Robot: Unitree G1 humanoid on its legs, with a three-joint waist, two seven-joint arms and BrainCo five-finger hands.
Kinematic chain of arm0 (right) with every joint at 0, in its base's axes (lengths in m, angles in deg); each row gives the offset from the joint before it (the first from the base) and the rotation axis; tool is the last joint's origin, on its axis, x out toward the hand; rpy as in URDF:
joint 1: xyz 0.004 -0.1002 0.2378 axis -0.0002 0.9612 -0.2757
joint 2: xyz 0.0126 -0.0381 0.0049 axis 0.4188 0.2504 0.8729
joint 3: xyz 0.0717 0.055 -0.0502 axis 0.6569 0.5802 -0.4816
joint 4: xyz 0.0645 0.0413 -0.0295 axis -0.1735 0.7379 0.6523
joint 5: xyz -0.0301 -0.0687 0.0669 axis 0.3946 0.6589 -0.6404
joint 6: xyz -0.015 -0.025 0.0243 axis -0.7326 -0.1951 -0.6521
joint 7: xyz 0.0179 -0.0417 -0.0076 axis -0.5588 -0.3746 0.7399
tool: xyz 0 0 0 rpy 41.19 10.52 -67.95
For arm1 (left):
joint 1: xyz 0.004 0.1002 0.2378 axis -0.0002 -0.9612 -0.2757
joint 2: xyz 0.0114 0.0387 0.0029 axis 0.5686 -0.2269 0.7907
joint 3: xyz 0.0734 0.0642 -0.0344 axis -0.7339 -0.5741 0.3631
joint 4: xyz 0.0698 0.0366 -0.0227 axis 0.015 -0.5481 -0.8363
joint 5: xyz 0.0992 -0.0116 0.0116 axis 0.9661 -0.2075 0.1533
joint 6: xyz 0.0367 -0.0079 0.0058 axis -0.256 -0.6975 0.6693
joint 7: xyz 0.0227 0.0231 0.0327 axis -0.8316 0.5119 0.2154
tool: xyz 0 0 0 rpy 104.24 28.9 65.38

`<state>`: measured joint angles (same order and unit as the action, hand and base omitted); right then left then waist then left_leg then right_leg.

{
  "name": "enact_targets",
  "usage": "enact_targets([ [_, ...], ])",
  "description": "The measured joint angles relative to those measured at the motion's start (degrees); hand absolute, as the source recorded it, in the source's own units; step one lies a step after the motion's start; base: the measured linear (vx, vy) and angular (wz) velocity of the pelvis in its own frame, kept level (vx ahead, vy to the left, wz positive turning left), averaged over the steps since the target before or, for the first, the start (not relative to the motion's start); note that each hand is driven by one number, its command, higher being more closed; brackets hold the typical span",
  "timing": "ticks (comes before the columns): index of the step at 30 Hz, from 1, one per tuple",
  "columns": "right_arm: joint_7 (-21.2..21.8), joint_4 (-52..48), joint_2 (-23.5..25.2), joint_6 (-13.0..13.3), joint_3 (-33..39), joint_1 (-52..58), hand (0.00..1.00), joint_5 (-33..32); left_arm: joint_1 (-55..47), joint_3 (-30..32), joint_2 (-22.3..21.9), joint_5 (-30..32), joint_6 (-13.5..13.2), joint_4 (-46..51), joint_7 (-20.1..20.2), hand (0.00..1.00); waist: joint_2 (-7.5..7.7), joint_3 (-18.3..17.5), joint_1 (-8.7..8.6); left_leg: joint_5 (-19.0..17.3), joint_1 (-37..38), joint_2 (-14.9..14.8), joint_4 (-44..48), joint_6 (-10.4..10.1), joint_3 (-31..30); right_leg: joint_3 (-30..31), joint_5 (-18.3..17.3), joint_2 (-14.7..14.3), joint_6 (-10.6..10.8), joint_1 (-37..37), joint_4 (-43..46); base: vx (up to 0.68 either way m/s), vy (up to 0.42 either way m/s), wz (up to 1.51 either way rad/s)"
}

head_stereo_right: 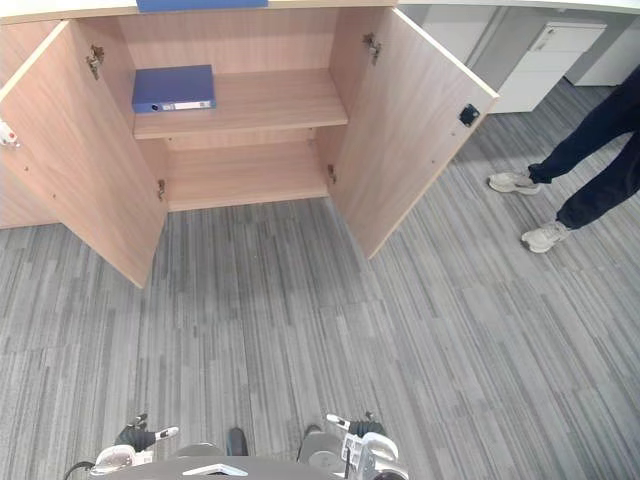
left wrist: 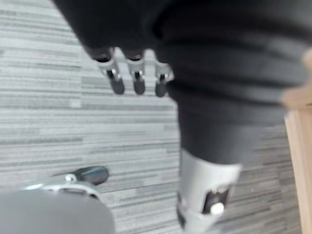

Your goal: Walk over to the cabinet, pick up the folder, carry it to the office cabinet, place the folder inside the office cabinet, then close the office cabinet door

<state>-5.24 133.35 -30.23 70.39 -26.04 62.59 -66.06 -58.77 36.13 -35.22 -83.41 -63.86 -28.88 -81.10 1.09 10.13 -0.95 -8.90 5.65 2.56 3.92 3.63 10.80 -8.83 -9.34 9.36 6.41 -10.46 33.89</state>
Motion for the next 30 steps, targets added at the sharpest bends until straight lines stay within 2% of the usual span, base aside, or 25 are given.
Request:
enact_targets([
  [1, 0.0, 0.0, -0.1, 0.1, -0.1, -0.3, 0.0, 0.0, 0.2, -0.1, -0.1, 0.0, 0.0, 0.1, 0.0, 0.0, -0.62, 0.4, -0.22, -0.8, 0.8, -0.1, -0.1, 0.3, -0.5, -0.5, -1.9, 0.2, -0.2, -0.7, 1.9, 0.23, 0.046, 0.45],
  [3, 0.1, 0.1, 0.0, 0.1, -1.1, -1.0, 0.0, 0.0, 1.0, 0.2, -0.5, -0.5, -0.2, 0.3, 0.0, 0.0, 0.14, 1.1, -0.32, -2.6, 3.8, -0.8, -0.6, 0.0, -2.1, -2.5, -6.5, -1.0, -1.7, -3.3, 2.3, 0.26, 0.002, 0.36],
  [4, 0.1, 0.0, 0.0, 0.1, -1.1, -1.1, 0.0, 0.0, 1.1, 0.3, -0.7, -0.5, -0.3, 0.3, 0.0, 0.0, -0.11, 1.3, -0.42, -2.9, 4.5, -1.4, -1.0, -0.2, -2.6, -3.2, -6.7, -1.9, -1.8, -4.1, 1.3, 0.25, -0.059, 0.29],
  [5, 0.1, -0.5, 0.0, 0.6, -1.1, -1.3, 0.0, -0.1, 1.6, 0.3, -1.0, -0.5, -0.3, 0.3, 0.0, 0.0, -0.67, 1.7, -0.79, -3.3, 5.3, -3.0, -1.2, -0.9, -3.2, -4.3, -6.3, -4.1, -2.5, -5.8, -1.8, 0.26, -0.093, 0.32],
  [6, 0.1, -0.6, -0.1, 0.9, -1.2, -1.9, 0.0, 0.0, 1.6, 0.3, -1.1, -0.5, -0.3, 0.1, 0.0, 0.0, -1.16, 2.0, -1.17, -3.7, 5.8, -4.6, -1.1, -1.5, -3.8, -4.5, -4.4, -6.5, -4.0, -7.6, -6.2, 0.26, -0.104, 0.35],
  [7, 0.1, -0.7, -0.2, 0.9, -1.1, -2.0, 0.0, 0.0, 1.7, 0.3, -1.1, -0.5, -0.3, 0.1, 0.0, 0.0, -1.24, 2.0, -1.38, -4.0, 6.0, -5.2, -1.1, -2.0, -4.1, -4.4, -2.7, -7.5, -4.3, -8.1, -9.2, 0.31, -0.118, 0.44],
  [8, 0.0, -0.9, -0.2, 0.9, -1.1, -1.7, 0.0, 0.0, 1.6, 0.3, -1.1, -0.5, -0.4, 0.0, 0.0, 0.0, -0.84, 2.0, -1.63, -4.9, 7.0, -5.5, -1.0, -4.0, -4.7, -3.8, 2.7, -8.9, -5.3, -8.1, -15.8, 0.29, -0.106, 0.41],
  [9, 0.0, -1.0, -0.2, 0.9, -1.1, -1.2, 0.0, 0.0, 1.5, 0.4, -1.1, -0.5, -0.5, -0.2, 0.1, 0.0, -0.46, 2.0, -1.62, -5.7, 7.9, -5.4, -1.0, -5.3, -4.9, -3.3, 5.9, -9.0, -6.3, -7.7, -18.3, 0.41, -0.171, 0.55],
  [10, 0.1, -1.5, -0.4, 1.0, -0.8, -0.1, 0.0, -0.3, 0.9, 1.5, -1.8, -0.5, -0.5, -0.4, 0.0, 0.0, 0.57, 1.7, -1.72, -7.2, 9.7, -4.7, -0.9, -7.1, -6.0, -2.2, 12.2, -8.2, -7.2, -7.3, -19.1, 0.43, -0.206, 0.33],
  [11, 0.0, -1.9, -1.4, 1.0, -0.9, -0.3, 0.0, 0.0, 0.9, 2.8, -3.5, -0.5, -0.7, -0.5, 0.0, 0.0, -1.67, 1.7, -1.45, -7.6, 9.9, -6.6, 0.5, -7.7, -6.0, -3.4, 11.3, -9.3, -7.6, -7.3, -17.2, 0.5, -0.247, 0.36],
  [13, 0.0, -2.2, -1.8, 1.1, -0.2, -0.1, 0.0, -0.1, 1.2, 4.9, -5.4, -0.6, -1.1, -0.1, 0.0, 0.0, -3.12, 2.3, -1.67, -6.9, 5.9, -7.9, 10.6, -9.0, -5.8, -4.2, 8.6, -9.6, -8.6, -4.4, -18.8, 0.43, -0.232, 0.27],
  [14, -0.1, -2.3, -2.0, 1.0, 0.0, 0.0, 0.0, -0.1, 1.3, 6.7, -6.2, -0.7, -1.1, 0.0, 0.1, 0.0, -3.31, 2.5, -1.85, -6.0, 2.3, -8.6, 19.9, -10.2, -5.3, -4.5, 7.7, -9.9, -8.8, -2.2, -20.1, 0.45, -0.262, 0.33],
  [15, -0.1, -3.5, -1.9, 0.8, -0.6, 0.8, 0.0, -0.2, 1.1, 10.2, -7.3, -1.0, -1.1, 1.4, 0.1, 0.0, -3.37, 3.0, -1.68, -3.7, -4.3, -12.2, 37.3, -10.6, -3.4, -4.5, 6.4, -10.9, -9.5, 2.8, -22.4, 0.36, -0.2, 0.23],
  [16, -0.1, -3.9, -1.8, 0.8, -0.8, 1.1, 0.0, -0.2, 1.0, 10.7, -7.4, -1.0, -1.1, 1.8, 0.1, 0.0, -3.41, 3.1, -1.49, -3.7, -5.1, -13.1, 40.4, -10.6, -2.7, -4.4, 6.1, -11.2, -9.6, 3.9, -22.8, 0.4, -0.228, 0.0],
  [17, -0.2, -4.7, -1.1, 0.9, -1.2, 2.5, 0.0, -0.7, 1.0, 12.1, -7.7, -1.2, -1.2, 3.1, 0.1, 0.0, -3.26, 3.3, -0.43, -4.4, -8.0, -16.6, 48.8, -9.6, 0.4, -4.3, 4.5, -12.0, -10.3, 7.5, -23.6, 0.32, -0.168, -0.27],
  [18, -0.2, -4.9, -0.3, 0.8, -1.1, 2.9, 0.0, -0.8, 0.9, 12.3, -7.7, -1.2, -1.3, 4.5, 0.1, 0.0, -2.32, 3.5, 0.55, -5.1, -11.0, -18.8, 52.4, -8.5, 2.5, -3.4, 2.5, -12.3, -11.2, 10.1, -23.9, 0.31, -0.157, -0.32],
  [20, -0.3, -4.6, 0.2, 0.7, -0.9, 2.9, 0.0, -1.2, 1.1, 12.2, -7.7, -1.1, -1.4, 5.5, 0.2, 0.0, -2.17, 3.3, 0.97, -5.8, -15.6, -19.9, 51.3, -8.3, 4.4, -2.3, 2.2, -12.4, -10.4, 13.1, -25.6, 0.32, -0.086, -0.36],
  [22, -0.3, -4.3, 0.3, 0.6, -0.4, 3.0, 0.0, -2.0, 1.4, 11.8, -7.8, -1.1, -1.8, 5.6, 0.1, 0.0, -2.14, 3.2, 1.21, -6.6, -18.7, -19.4, 44.0, -8.3, 6.6, -0.7, 2.1, -11.8, -9.7, 15.8, -27.5, 0.36, 0.007, -0.4],
  [23, -0.6, -4.3, 0.5, 0.6, 0.3, 2.9, 0.0, -2.0, 1.9, 11.6, -7.6, -1.1, -1.8, 5.6, 0.2, 0.0, -1.88, 3.3, 1.38, -6.6, -20.1, -17.4, 36.8, -8.5, 6.8, 0.1, 2.1, -10.8, -9.0, 17.2, -28.9, 0.38, 0.1, -0.4],
  [25, -1.3, -3.8, 0.6, 0.6, 1.8, 3.0, 0.0, -2.0, 2.3, 11.0, -7.4, -1.1, -1.9, 5.5, 0.1, 0.0, -1.22, 3.6, 1.77, -4.3, -20.7, -12.6, 22.9, -9.2, 4.7, 1.7, 1.5, -8.6, -7.6, 18.9, -30.4, 0.4, 0.167, -0.41],
  [26, -1.5, -3.0, 0.4, 0.6, 2.5, 3.0, 0.0, -2.0, 2.2, 10.0, -7.2, -1.1, -2.0, 5.3, 0.1, 0.0, -1.28, 3.5, 1.93, -0.3, -20.5, -9.9, 13.4, -9.2, 2.4, 2.4, 1.0, -7.7, -6.3, 20.0, -31.4, 0.45, 0.256, -0.43],
  [27, -1.5, -1.8, 0.0, 0.6, 2.4, 3.0, 0.0, -2.0, 2.3, 9.2, -7.1, -1.1, -2.0, 4.5, 0.1, 0.0, -1.62, 3.3, 2.16, 5.6, -20.0, -8.8, 9.1, -8.8, 0.2, 3.7, 0.0, -7.4, -4.8, 21.3, -32.1, 0.46, 0.279, -0.53],
  [28, -1.5, -1.6, 0.0, 0.5, 2.5, 3.0, 0.0, -2.0, 2.3, 9.1, -7.0, -1.1, -2.2, 4.3, 0.1, 0.0, -1.66, 3.1, 2.51, 9.0, -19.2, -8.5, 9.0, -8.1, -0.1, 4.8, -0.5, -7.2, -4.1, 22.0, -32.2, 0.4, 0.257, -0.53],
  [29, -1.5, -1.5, 0.9, 0.5, 2.3, 2.9, 0.0, -2.0, 2.6, 8.9, -6.5, -1.1, -2.2, 4.2, 0.2, 0.0, -0.11, 2.6, 2.36, 8.6, -18.7, -7.1, 10.2, -5.6, 0.8, 6.0, -1.6, -5.5, -3.1, 22.5, -31.7, 0.39, 0.237, -0.46],
  [30, -1.4, -1.4, 2.0, 0.6, 2.3, 2.9, 0.0, -1.9, 2.7, 7.8, -5.2, -1.1, -2.1, 3.7, 0.2, 0.0, 1.37, 1.9, 1.94, 6.1, -18.6, -6.3, 11.5, -5.1, 1.9, 6.8, -2.0, -4.0, -2.7, 21.5, -29.1, 0.37, 0.225, -0.44],
])
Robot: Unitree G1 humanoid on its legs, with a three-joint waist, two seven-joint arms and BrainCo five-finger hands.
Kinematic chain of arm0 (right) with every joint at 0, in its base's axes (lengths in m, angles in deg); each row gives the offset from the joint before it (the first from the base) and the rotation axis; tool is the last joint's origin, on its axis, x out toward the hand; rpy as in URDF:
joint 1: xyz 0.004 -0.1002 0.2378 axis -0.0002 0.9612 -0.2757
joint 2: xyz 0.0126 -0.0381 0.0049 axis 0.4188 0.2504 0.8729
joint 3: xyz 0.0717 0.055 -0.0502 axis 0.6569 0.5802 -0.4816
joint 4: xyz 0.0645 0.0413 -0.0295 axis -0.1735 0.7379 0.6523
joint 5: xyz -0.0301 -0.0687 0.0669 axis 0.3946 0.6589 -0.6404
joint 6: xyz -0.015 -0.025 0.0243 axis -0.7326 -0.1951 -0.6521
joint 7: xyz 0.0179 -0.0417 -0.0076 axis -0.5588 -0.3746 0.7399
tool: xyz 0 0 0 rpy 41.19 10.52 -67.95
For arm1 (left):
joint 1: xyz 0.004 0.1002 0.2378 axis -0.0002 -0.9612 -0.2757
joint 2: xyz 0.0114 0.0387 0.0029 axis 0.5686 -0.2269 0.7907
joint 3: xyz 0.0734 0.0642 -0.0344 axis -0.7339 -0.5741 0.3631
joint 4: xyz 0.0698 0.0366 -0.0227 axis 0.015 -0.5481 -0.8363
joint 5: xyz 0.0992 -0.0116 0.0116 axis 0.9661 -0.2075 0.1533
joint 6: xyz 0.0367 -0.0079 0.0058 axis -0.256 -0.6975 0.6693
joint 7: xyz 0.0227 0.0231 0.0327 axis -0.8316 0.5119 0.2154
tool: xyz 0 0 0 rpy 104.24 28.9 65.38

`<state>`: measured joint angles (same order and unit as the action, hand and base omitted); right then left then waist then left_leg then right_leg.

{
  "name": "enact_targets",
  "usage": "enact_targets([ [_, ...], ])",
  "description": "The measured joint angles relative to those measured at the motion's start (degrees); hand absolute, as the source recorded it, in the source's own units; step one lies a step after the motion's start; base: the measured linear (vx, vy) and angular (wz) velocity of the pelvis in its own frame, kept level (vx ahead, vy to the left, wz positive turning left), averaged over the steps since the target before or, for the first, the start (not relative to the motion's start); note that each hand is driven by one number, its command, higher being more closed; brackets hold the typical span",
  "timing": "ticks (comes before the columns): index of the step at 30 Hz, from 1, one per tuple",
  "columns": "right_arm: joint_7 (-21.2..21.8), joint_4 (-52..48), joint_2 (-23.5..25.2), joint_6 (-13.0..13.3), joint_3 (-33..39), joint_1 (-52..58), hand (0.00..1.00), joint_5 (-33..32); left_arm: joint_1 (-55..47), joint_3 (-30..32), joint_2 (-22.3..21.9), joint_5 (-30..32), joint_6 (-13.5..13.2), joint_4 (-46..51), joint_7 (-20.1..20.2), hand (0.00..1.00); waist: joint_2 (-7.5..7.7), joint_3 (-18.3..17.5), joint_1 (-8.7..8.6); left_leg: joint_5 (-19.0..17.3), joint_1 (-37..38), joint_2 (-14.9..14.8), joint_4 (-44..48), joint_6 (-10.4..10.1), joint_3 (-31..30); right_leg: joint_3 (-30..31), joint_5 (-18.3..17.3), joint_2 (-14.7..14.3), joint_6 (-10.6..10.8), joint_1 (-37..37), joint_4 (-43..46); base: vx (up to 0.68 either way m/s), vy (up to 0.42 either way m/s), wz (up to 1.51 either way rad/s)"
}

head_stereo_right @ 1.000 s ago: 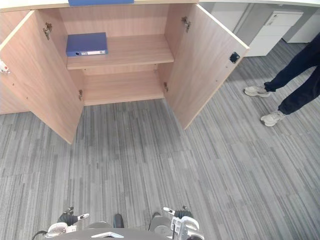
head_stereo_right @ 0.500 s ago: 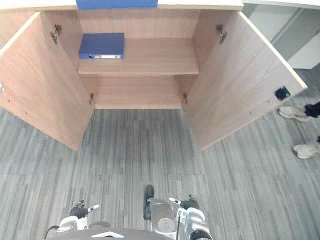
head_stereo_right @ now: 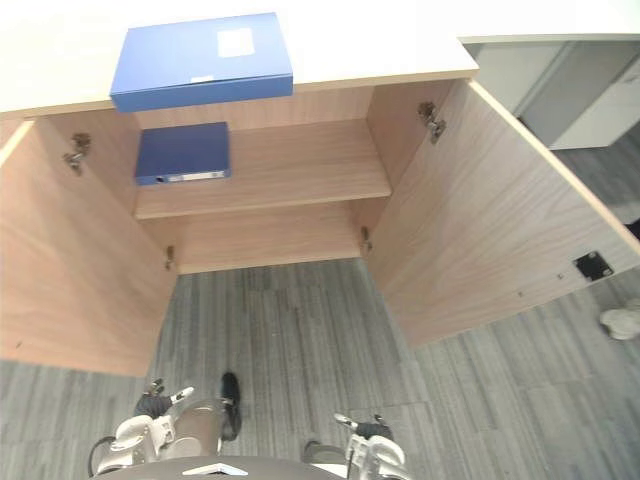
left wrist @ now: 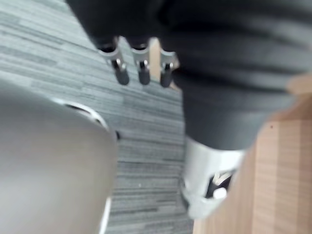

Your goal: Walk over to the cabinet, pick up the folder, carry it to the office cabinet, place the folder inside the office cabinet, then close the office cabinet door

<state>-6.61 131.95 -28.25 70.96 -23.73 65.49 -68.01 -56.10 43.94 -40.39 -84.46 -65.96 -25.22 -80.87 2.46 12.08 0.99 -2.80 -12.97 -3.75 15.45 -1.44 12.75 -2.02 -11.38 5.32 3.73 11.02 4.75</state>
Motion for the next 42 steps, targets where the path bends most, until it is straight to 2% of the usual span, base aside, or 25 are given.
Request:
enact_targets([
  [3, 0.0, 0.5, 0.0, 0.1, 0.0, -0.3, 0.0, 0.2, 0.0, -0.9, 0.8, 0.0, 0.1, -0.6, 0.2, 0.0, 0.53, -0.5, 0.6, -3.3, 3.4, 0.4, 0.2, 1.0, 3.1, 2.5, -0.6, 1.3, 0.5, -5.3, 12.9, 0.33, 0.206, -0.52],
  [5, 0.1, 0.5, -0.1, 0.2, -0.1, -1.1, 0.0, 0.2, -0.1, -2.1, 1.2, 0.0, 0.5, -2.1, 0.2, 0.0, 0.36, -0.4, 0.15, -5.9, 8.6, 1.6, -0.7, 3.0, 5.1, 3.3, -1.3, 3.4, 5.0, -13.1, 33.6, 0.38, 0.211, -0.36],
  [6, 0.1, 0.6, -0.1, 0.3, -0.4, -1.7, 0.0, 0.2, -0.1, -3.2, 1.8, 0.0, 0.6, -2.6, 0.2, 0.0, 0.08, -0.2, -0.44, -6.7, 10.5, 1.9, -1.0, 3.6, 5.1, 2.4, -2.7, 3.6, 5.1, -15.3, 39.2, 0.43, 0.159, 0.0],
  [7, 0.1, 0.6, -0.3, 0.3, -1.4, -2.3, 0.0, 0.3, -0.2, -3.8, 2.3, 0.0, 0.7, -3.3, 0.1, 0.0, -0.13, -0.1, -1.02, -6.9, 13.5, 2.2, -2.7, 3.8, 5.0, 0.1, -4.7, 3.6, 3.2, -17.8, 43.0, 0.35, 0.095, 0.12],
  [8, 0.2, 0.6, -0.6, 0.3, -2.3, -2.7, 0.0, 0.7, -0.3, -3.8, 2.3, -0.1, 0.7, -3.4, 0.0, 0.0, -0.23, -0.1, -1.14, -6.9, 14.9, 2.2, -3.8, 3.8, 4.9, -1.4, -5.6, 3.5, 2.2, -19.0, 43.3, 0.33, 0.048, 0.12],
  [10, 0.3, 0.5, -0.8, 0.4, -3.4, -2.9, 0.0, 1.7, -0.5, -3.8, 2.1, -0.1, 0.7, -3.5, -0.1, 0.0, -0.57, 0.0, -1.18, -6.9, 17.9, 1.4, -6.2, 3.8, 4.6, -4.6, -7.3, 2.2, -0.3, -22.4, 40.0, 0.28, -0.017, 0.11],
  [11, 0.4, 0.1, -0.9, 0.5, -3.4, -3.1, 0.0, 1.9, -0.5, -3.7, 1.9, -0.1, 0.7, -3.7, -0.1, 0.0, -0.94, 0.0, -1.36, -6.9, 19.1, 0.4, -7.2, 3.8, 4.4, -5.2, -7.6, 0.5, -1.1, -24.9, 35.1, 0.31, -0.097, 0.15],
  [12, 0.5, -0.5, -1.0, 0.5, -3.4, -3.2, 0.0, 1.9, -0.6, -3.8, 1.8, -0.1, 0.7, -3.9, -0.1, 0.0, -1.27, 0.2, -1.73, -6.9, 20.2, -0.6, -8.1, 3.7, 4.1, -4.8, -6.2, -1.4, -1.5, -26.5, 28.0, 0.31, -0.118, 0.16],
  [13, 0.5, -0.7, -0.9, 0.5, -3.5, -3.2, 0.0, 1.9, -0.6, -3.8, 1.8, -0.1, 0.7, -3.9, -0.1, 0.0, -1.33, 0.3, -1.93, -6.9, 20.6, -1.0, -8.5, 3.6, 3.7, -4.6, -4.3, -1.9, -1.4, -27.0, 23.5, 0.31, -0.148, 0.26],
  [14, 0.5, -0.6, -0.9, 0.5, -3.6, -2.9, 0.0, 1.9, -0.9, -3.9, 2.0, -0.1, 0.7, -3.9, -0.1, 0.0, -0.53, -0.2, -2.32, -7.5, 21.4, -0.4, -8.7, 1.2, 2.7, -3.2, 3.4, -2.5, -1.5, -26.6, 13.2, 0.34, -0.172, 0.42],
  [15, 0.6, -0.6, -1.3, 0.6, -3.0, -2.6, 0.0, 1.5, -0.7, -3.6, 1.5, -0.1, 0.8, -4.2, -0.1, 0.0, -0.05, -0.3, -2.67, -9.4, 23.0, -0.1, -8.9, -1.8, 0.9, -2.0, 12.2, -2.5, -2.9, -25.8, 11.7, 0.41, -0.217, 0.31],
  [16, 0.5, -0.6, -2.2, 0.5, -3.1, -3.0, 0.0, 1.5, -0.5, -3.0, 0.3, -0.1, 0.9, -4.4, -0.1, 0.0, -2.0, -0.1, -2.4, -9.6, 24.0, -1.4, -9.1, -2.2, 0.8, -2.3, 12.1, -3.4, -2.9, -25.5, 12.9, 0.39, -0.23, 0.25],
  [17, 0.6, -0.6, -3.4, 0.6, -3.0, -2.5, 0.0, 1.9, -0.6, -2.5, -1.1, 0.0, 0.8, -4.4, 0.0, 0.0, -3.74, -0.8, -2.44, -9.3, 24.2, -2.3, -9.1, -2.7, 0.2, -3.0, 9.7, -4.0, -3.4, -25.0, 12.7, 0.33, -0.225, 0.18],
  [19, 0.5, -0.6, -3.8, 0.5, -0.6, -2.2, 0.0, 1.8, -0.6, -1.1, -2.9, 0.1, 0.8, -4.4, 0.0, 0.0, -5.68, -1.4, -3.09, -8.7, 24.1, -3.8, -8.4, -3.6, -0.4, -5.0, 7.7, -4.6, -4.1, -24.0, 12.9, 0.24, -0.18, 0.39],
  [20, 0.5, -0.7, -3.9, 0.5, -0.4, -1.7, 0.0, 1.7, -0.4, -0.3, -3.2, 0.1, 0.8, -4.2, 0.0, 0.0, -5.37, -1.0, -3.23, -8.2, 23.7, -4.7, -6.0, -4.3, -0.4, -6.2, 6.6, -4.7, -4.4, -22.0, 12.4, 0.22, -0.174, 0.62],
  [23, 0.4, -0.9, -4.0, 0.3, -0.7, 0.4, 0.0, 1.5, -0.4, 2.1, -3.7, 0.1, 0.7, -1.2, 0.4, 0.0, -4.22, -0.6, -2.02, -9.1, 17.1, -9.0, 14.1, -5.8, 0.2, -9.1, 4.2, -4.6, -4.5, -15.4, 10.3, 0.16, -0.141, 0.6],
  [25, 0.4, -1.4, -3.9, 0.3, -1.0, 1.2, 0.0, 1.1, -0.6, 3.1, -4.3, 0.0, 0.5, 0.5, 0.5, 0.0, -4.17, -0.7, -0.99, -9.7, 12.6, -11.0, 21.6, -4.9, 3.2, -9.4, 3.5, -4.7, -4.4, -13.4, 9.3, 0.12, -0.053, 0.12],
  [26, 0.4, -1.4, -3.9, 0.2, -1.0, 1.2, 0.0, 1.1, -0.6, 3.3, -4.4, 0.0, 0.5, 0.6, 0.5, 0.0, -4.22, -0.7, -0.94, -10.1, 11.7, -11.2, 21.5, -4.5, 3.9, -9.4, 3.4, -4.7, -4.5, -12.9, 8.7, 0.15, 0.019, -0.05],
  [29, 0.4, -2.0, -3.9, 0.1, -0.9, 1.2, 0.0, 1.0, -0.4, 3.7, -4.3, 0.1, 0.6, 0.5, 1.0, 0.0, -4.14, -0.8, -0.63, -10.7, 10.0, -10.1, 12.0, -3.9, 5.9, -7.6, 3.8, -4.0, -3.9, -12.3, 8.3, 0.16, 0.119, -0.33],
  [31, 0.4, -2.3, -3.9, 0.0, -0.8, 1.5, 0.0, 0.5, -0.2, 3.6, -4.3, 0.1, 0.6, 0.2, 1.0, 0.0, -4.25, -1.0, -0.66, -7.5, 10.3, -8.5, 1.9, -3.2, 5.3, -6.4, 2.8, -3.0, -2.4, -12.3, 9.8, 0.15, 0.192, -0.29],
  [32, 0.4, -2.5, -3.4, 0.0, -0.8, 1.8, 0.0, 0.1, 0.0, 3.6, -4.2, 0.3, 0.6, -0.2, 1.1, 0.0, -3.77, -1.6, -0.23, -4.9, 11.8, -6.6, 0.1, -3.6, 5.5, -4.6, 2.3, -2.1, -1.3, -12.1, 10.4, 0.23, 0.225, -0.19],
  [33, 0.4, -2.5, -2.8, 0.1, -0.6, 2.1, 0.0, 0.1, -0.1, 3.2, -3.4, 0.4, 0.6, -0.8, 1.1, 0.0, -2.68, -2.7, -0.57, -4.5, 12.7, -4.9, -1.4, -3.1, 5.7, -4.1, 2.8, -1.3, -0.4, -11.7, 8.6, 0.2, 0.181, -0.17],
  [36, 0.5, -1.4, -1.3, 0.1, -0.3, 1.8, 0.0, 0.1, -0.2, 1.4, -1.7, 0.6, 0.9, -2.3, 1.1, 0.0, -1.35, -3.1, -0.55, -4.5, 15.1, -2.8, -3.0, -3.1, 5.8, -3.4, 4.2, 0.1, 0.3, -8.0, 3.8, 0.17, 0.145, -0.05],
  [39, 0.5, -0.6, -0.8, 0.1, 0.1, 1.7, 0.0, 0.1, -1.2, 0.0, -1.3, 0.7, 1.0, -2.4, 1.1, 0.0, -1.76, -3.5, -0.71, -4.2, 18.1, -1.3, -6.2, -2.6, 5.5, -3.4, 4.3, 0.6, 0.4, -5.5, 1.8, 0.1, 0.087, 0.05],
  [42, 0.5, -0.5, -1.1, 0.2, 0.1, 1.7, 0.0, 0.1, -1.4, -1.8, -0.7, 0.7, 1.1, -2.9, 1.1, 0.0, -2.37, -3.6, -0.84, -3.4, 18.2, -1.1, -7.9, -2.5, 4.4, -3.9, 4.4, 0.4, 0.3, -5.1, 0.8, 0.05, -0.017, 0.13],
])
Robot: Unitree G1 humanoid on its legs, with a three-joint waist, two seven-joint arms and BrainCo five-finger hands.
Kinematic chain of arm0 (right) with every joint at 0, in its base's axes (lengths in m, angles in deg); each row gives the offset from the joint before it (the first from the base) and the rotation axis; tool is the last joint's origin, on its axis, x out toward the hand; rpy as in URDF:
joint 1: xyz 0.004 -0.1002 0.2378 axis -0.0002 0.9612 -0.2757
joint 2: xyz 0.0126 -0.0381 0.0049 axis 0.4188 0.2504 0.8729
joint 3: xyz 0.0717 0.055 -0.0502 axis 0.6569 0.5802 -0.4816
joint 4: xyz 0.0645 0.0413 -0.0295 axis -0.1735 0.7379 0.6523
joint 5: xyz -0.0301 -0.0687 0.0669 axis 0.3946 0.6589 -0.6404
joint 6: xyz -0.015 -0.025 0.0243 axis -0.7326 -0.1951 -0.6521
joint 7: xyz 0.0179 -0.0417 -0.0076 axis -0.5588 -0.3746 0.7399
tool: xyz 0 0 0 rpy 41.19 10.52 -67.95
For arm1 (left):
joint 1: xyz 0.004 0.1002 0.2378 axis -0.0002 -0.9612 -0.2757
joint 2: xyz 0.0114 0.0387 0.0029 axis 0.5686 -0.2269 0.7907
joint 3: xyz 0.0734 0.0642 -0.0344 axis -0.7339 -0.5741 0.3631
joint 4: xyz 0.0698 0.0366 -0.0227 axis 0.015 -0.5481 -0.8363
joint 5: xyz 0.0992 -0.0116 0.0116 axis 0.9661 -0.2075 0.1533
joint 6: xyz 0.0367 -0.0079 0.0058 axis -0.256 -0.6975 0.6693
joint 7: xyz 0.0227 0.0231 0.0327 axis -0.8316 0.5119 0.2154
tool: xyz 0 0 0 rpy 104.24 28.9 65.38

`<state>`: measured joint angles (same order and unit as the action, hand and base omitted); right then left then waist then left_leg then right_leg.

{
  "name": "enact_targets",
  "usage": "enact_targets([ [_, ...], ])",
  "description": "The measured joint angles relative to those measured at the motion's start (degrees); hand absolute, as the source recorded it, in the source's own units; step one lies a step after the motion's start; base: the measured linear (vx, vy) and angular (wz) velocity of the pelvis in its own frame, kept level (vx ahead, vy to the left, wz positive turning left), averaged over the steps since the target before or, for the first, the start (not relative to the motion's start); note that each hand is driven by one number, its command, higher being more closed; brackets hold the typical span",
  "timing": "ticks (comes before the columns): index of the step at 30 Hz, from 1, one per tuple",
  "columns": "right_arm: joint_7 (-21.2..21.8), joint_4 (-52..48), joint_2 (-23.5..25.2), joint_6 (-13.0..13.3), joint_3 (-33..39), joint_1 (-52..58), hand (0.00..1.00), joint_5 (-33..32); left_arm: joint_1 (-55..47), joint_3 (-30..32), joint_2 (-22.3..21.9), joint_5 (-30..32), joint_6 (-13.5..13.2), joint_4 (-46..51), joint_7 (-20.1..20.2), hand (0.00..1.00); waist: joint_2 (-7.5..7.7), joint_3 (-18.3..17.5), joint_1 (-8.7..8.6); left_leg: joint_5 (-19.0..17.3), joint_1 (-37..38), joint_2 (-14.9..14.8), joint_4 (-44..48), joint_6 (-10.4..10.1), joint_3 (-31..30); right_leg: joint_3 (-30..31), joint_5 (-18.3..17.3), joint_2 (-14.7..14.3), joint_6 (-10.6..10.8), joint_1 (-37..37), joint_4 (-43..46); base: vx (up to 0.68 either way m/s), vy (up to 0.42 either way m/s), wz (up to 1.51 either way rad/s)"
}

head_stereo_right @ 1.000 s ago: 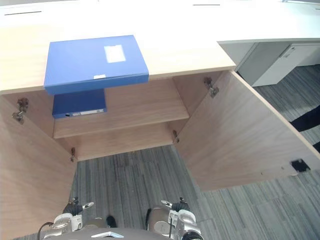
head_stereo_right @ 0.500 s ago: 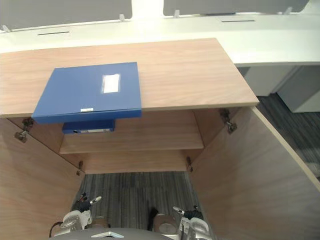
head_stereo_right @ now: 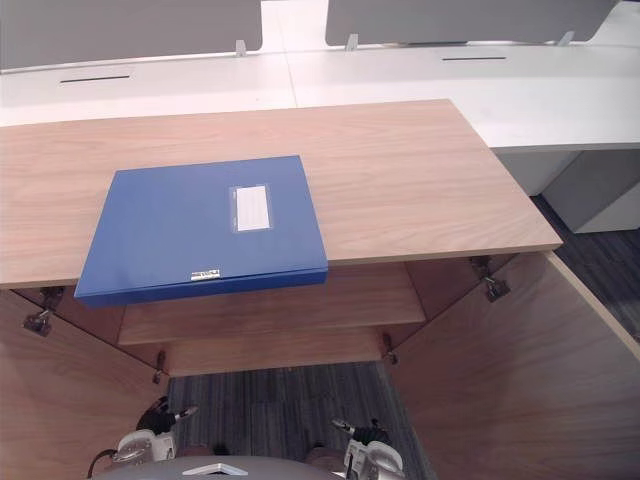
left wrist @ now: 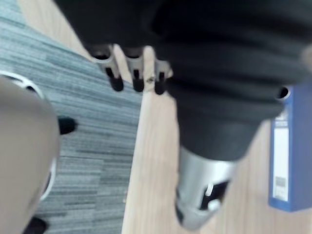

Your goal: Walk over to the cabinet, pick up the folder, carry it to the office cabinet, place the folder inside the office cabinet, then close the office cabinet door

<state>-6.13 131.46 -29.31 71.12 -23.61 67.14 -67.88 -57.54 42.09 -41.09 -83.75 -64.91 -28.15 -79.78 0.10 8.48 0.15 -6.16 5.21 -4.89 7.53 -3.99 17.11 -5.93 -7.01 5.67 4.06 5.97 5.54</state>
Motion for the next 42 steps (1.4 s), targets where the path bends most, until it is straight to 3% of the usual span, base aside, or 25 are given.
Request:
enact_targets([
  [9, -0.3, 2.1, -2.4, 0.1, -1.2, -0.5, 0.0, 0.1, -0.7, -3.7, 0.5, 0.0, -0.2, 1.3, -0.2, 0.0, -0.37, -0.2, -0.34, 2.3, 2.8, 0.3, -6.1, 0.0, -3.0, -1.1, 1.9, -1.1, -0.4, 1.9, -3.1, -0.02, -0.034, 0.04],
  [13, -0.6, 2.0, -2.5, 0.1, -1.7, -0.4, 0.0, 0.0, -1.4, -3.7, 0.5, -0.2, -0.7, 5.4, -1.6, 0.0, 0.0, 0.0, -0.37, 3.3, 2.7, 1.2, -7.4, 1.0, -3.2, -1.1, 3.3, -0.5, 0.0, 1.8, -4.5, -0.08, 0.035, 0.01],
  [21, -1.1, -0.5, -3.2, 0.4, -6.0, 0.7, 0.0, 0.0, -10.0, -5.1, 1.0, -2.4, -3.4, 36.6, -4.1, 0.0, 0.04, 0.0, -0.2, 5.7, 1.9, 2.7, -10.0, 2.0, -6.2, -2.9, 3.6, 0.6, 0.6, 0.8, -4.2, -0.06, 0.006, 0.15],
  [24, -1.1, -0.6, -3.3, 0.4, -6.2, 0.9, 0.0, 0.1, -12.5, -5.8, 1.1, -2.2, -4.3, 44.1, -4.1, 0.0, -0.11, -0.2, -0.09, 5.8, 1.9, 2.8, -10.0, 2.1, -6.6, -3.3, 3.6, 0.6, 0.6, 0.9, -4.3, 0.0, -0.007, 0.04],
  [42, -1.1, -2.7, -3.3, 0.6, -9.2, 3.1, 0.0, 0.1, -18.4, -6.3, 1.7, -2.4, -9.9, 70.9, -5.1, 0.0, 0.4, -1.7, 1.45, 7.9, 4.0, 3.3, -12.0, 2.6, -10.6, -6.3, 2.9, 1.0, -0.1, 3.6, -3.3, -0.03, -0.011, 0.1],
])
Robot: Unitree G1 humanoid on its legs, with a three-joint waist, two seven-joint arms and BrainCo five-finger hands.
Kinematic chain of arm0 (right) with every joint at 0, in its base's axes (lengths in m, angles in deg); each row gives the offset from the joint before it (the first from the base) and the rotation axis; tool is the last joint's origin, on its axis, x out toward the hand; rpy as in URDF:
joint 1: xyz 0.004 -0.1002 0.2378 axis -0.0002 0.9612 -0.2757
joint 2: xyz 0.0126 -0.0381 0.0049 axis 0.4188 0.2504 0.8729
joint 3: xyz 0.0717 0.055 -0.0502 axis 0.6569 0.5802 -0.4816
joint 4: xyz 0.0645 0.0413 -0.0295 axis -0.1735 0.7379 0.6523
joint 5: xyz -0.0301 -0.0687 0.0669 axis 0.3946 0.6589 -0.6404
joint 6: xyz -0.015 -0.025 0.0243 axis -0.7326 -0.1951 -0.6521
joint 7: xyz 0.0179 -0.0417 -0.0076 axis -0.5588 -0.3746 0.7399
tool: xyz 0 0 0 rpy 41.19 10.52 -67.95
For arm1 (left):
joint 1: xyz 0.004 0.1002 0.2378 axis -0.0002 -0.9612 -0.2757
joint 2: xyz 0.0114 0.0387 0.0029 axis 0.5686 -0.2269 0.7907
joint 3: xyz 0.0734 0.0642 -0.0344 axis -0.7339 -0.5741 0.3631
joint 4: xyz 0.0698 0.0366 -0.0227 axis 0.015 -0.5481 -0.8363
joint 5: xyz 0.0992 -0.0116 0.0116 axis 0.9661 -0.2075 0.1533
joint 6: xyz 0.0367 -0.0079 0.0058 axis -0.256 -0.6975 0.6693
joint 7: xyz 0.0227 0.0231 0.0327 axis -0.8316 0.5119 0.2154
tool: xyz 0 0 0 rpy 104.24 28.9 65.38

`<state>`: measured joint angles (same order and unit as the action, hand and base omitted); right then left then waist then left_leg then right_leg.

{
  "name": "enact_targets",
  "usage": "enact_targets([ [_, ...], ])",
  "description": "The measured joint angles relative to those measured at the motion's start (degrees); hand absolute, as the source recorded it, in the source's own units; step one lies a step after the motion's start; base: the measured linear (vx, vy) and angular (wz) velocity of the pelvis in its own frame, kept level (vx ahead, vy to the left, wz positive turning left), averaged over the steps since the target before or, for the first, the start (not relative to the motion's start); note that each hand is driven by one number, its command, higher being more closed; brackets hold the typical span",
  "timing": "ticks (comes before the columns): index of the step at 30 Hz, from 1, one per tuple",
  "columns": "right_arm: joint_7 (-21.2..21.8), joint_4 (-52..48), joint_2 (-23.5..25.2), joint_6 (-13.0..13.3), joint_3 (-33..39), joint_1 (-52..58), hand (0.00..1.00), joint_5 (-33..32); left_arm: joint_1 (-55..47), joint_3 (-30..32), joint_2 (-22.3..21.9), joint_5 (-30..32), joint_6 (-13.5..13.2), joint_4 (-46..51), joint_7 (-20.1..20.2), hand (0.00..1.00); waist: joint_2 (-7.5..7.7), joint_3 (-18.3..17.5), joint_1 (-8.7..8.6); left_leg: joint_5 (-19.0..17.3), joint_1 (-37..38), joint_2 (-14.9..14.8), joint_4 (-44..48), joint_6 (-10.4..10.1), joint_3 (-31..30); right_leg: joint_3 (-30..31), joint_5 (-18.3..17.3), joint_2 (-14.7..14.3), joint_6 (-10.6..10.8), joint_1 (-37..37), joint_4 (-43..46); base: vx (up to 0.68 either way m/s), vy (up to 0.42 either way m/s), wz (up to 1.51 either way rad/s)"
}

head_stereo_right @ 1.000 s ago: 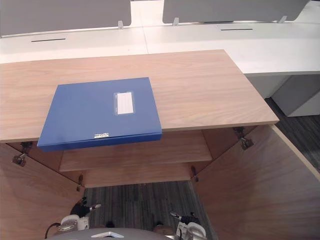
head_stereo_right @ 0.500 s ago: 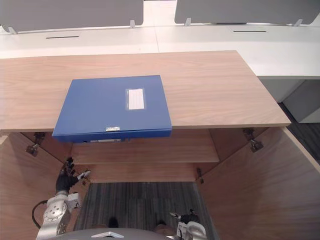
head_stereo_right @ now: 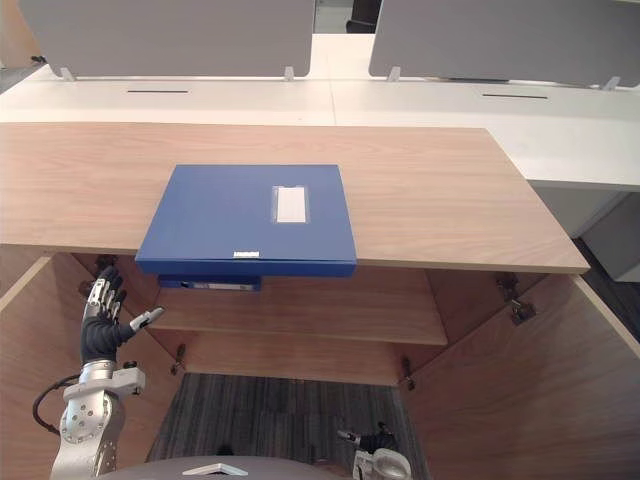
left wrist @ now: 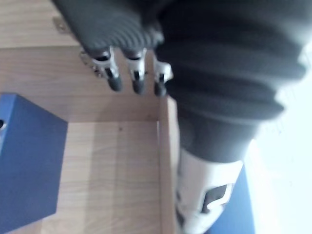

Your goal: Walk over to the cabinet, pick up the folder, carry it to the office cabinet, place the folder inside the office cabinet, then close the office cabinet door

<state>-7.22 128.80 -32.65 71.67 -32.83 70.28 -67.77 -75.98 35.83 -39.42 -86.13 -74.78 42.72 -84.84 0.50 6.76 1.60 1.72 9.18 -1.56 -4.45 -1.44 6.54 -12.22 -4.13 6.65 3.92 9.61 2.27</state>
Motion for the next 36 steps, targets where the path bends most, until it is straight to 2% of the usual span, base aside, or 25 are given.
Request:
enact_targets([
  [4, 0.0, 0.2, 0.0, 0.1, -0.5, 0.1, 0.0, 0.0, -1.3, 0.0, 0.0, 0.4, -0.4, 5.3, -0.2, 0.0, 0.2, -0.3, 0.11, 0.3, 0.0, -0.1, 0.0, -0.1, -0.6, -0.4, -0.3, 0.0, 0.3, 0.3, 0.4, -0.06, -0.017, 0.1],
  [7, 0.0, 0.3, -0.1, 0.2, -0.9, 0.1, 0.0, 0.1, -1.4, 0.2, 0.3, 3.2, -1.1, 10.3, -1.5, 0.0, 0.19, -0.3, 0.04, 0.4, 0.0, -0.2, 0.0, -0.2, -0.7, -0.2, -0.3, -0.1, 0.4, 0.2, 0.6, -0.06, -0.008, 0.0],
  [12, 0.0, 0.7, -0.5, 1.2, -2.2, 0.0, 0.0, 2.2, -0.3, 0.9, 4.1, 12.1, -1.4, 13.8, -5.3, 0.0, 0.17, -1.1, -0.39, 0.4, -0.1, -0.2, 0.0, -0.3, -0.5, 0.5, -0.3, -0.2, 0.6, 0.1, 0.6, -0.02, -0.002, -0.03],
  [16, 0.0, 1.1, -0.5, 1.3, -2.3, -0.2, 0.0, 2.2, 0.5, 0.8, 4.8, 16.5, -1.4, 13.8, -6.3, 0.0, 0.2, -1.3, -0.84, 0.4, 0.0, -0.2, 0.0, -0.3, -0.3, 0.7, -0.2, -0.2, 0.7, 0.1, 0.6, 0.0, 0.0, 0.0],
  [20, 0.0, 2.5, -1.1, 1.4, -3.0, -0.7, 0.0, 2.2, 2.1, -1.4, 7.6, 19.5, -1.4, 13.9, -6.3, 0.0, 0.23, -1.6, -1.22, 0.3, 0.5, -0.3, 0.0, -0.3, 0.0, 1.4, -0.1, -0.4, 0.6, 0.2, 0.6, -0.01, -0.004, -0.05],
  [21, 0.0, 2.5, -1.4, 1.3, -3.3, -0.5, 0.0, 2.3, 3.2, -3.4, 10.4, 22.0, -1.4, 13.9, -6.0, 0.0, 0.17, -1.7, -1.47, 0.3, 0.8, -0.3, 0.0, -0.3, 0.0, 1.4, -0.2, -0.5, 0.5, 0.4, 0.6, 0.0, 0.0, 0.0],
  [24, 0.0, 2.5, -1.8, 1.1, -3.3, -0.5, 0.0, 2.3, 4.6, -6.3, 12.4, 23.8, -1.4, 13.8, -5.2, 0.0, -0.05, -1.8, -1.82, 0.3, 1.1, -0.4, 0.0, -0.3, 0.2, 1.8, -0.2, -0.5, 0.1, 0.4, 0.2, -0.05, -0.001, -0.06],
  [36, 0.0, 3.0, -2.5, 0.9, -5.5, 0.2, 0.0, 2.3, 8.3, -16.5, 16.5, 33.3, -1.5, 13.5, -3.7, 0.0, -0.21, -1.9, -3.6, 0.3, 1.3, -0.3, -0.4, -0.4, 1.4, 3.0, 0.7, -0.6, -0.4, 0.6, -1.7, -0.02, 0.004, -0.05],
])
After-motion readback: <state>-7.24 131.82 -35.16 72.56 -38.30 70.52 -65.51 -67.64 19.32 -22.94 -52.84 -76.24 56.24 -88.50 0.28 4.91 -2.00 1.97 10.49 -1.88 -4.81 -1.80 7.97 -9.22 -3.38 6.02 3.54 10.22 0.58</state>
